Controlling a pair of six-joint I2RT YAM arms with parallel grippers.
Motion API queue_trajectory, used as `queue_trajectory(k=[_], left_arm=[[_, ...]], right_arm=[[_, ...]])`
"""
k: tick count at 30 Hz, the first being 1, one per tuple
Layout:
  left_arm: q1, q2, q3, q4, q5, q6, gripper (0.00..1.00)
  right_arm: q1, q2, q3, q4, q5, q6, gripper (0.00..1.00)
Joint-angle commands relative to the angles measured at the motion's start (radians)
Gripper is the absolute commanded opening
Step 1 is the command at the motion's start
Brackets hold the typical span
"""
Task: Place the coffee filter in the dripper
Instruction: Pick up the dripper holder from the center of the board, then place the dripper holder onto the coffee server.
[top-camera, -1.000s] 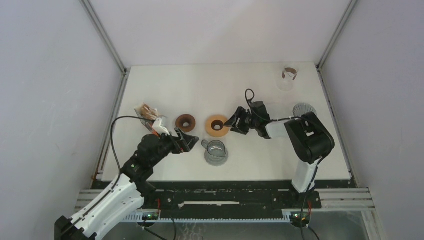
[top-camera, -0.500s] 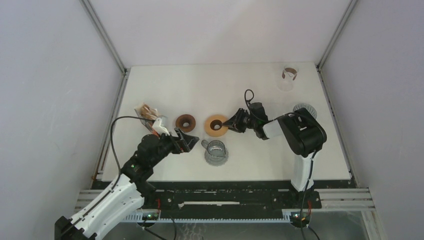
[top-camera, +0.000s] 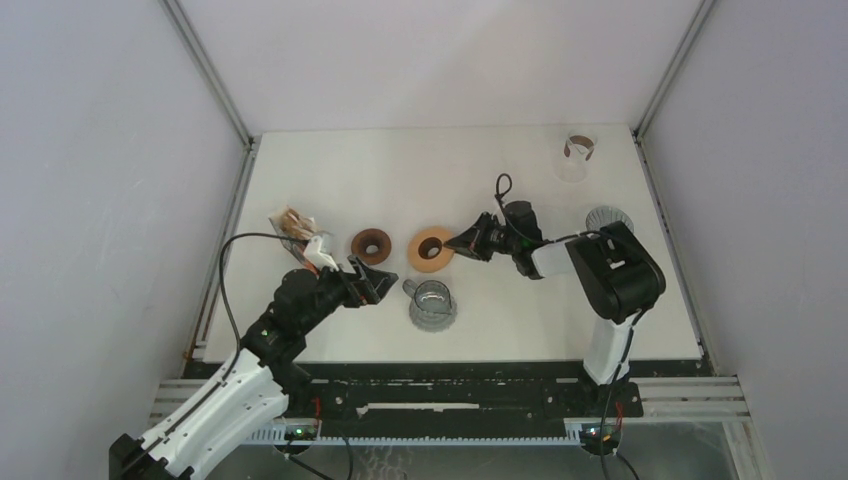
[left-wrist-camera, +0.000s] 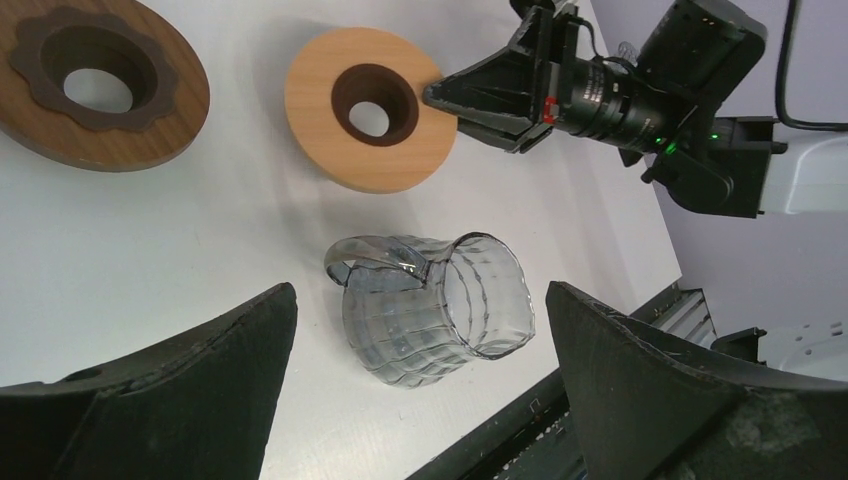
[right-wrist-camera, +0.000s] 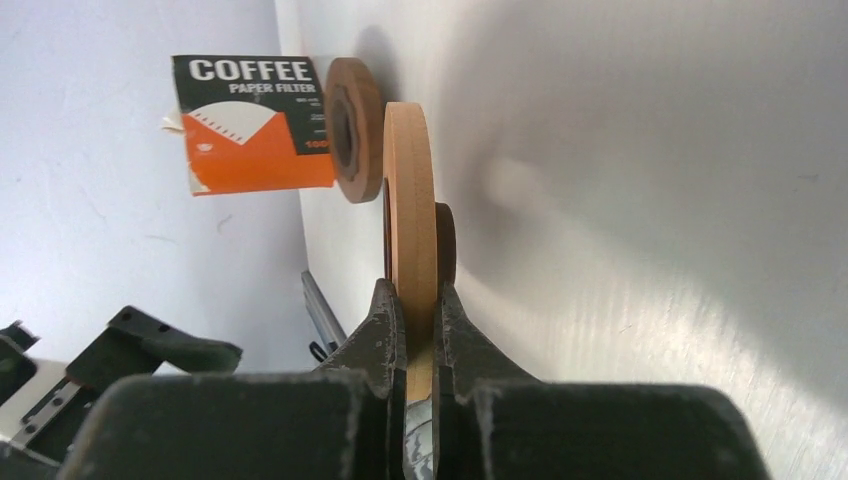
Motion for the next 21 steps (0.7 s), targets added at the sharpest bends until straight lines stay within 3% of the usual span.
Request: queue_trajectory(k=[1,21], left_arm=[[-0.004,-0.020,-0.010,0.034,-0.011,-0.022,0.99],[-0.003,-0.085,-0.013,0.045,-0.043,-0.099,0.97]], right_arm=[[-0.022,-0.118,-0.013,0.067,-0.054,0.029,0.00],[-0.057,-0.531,-0.093,-0.116,-0.175,0.004,0.00]])
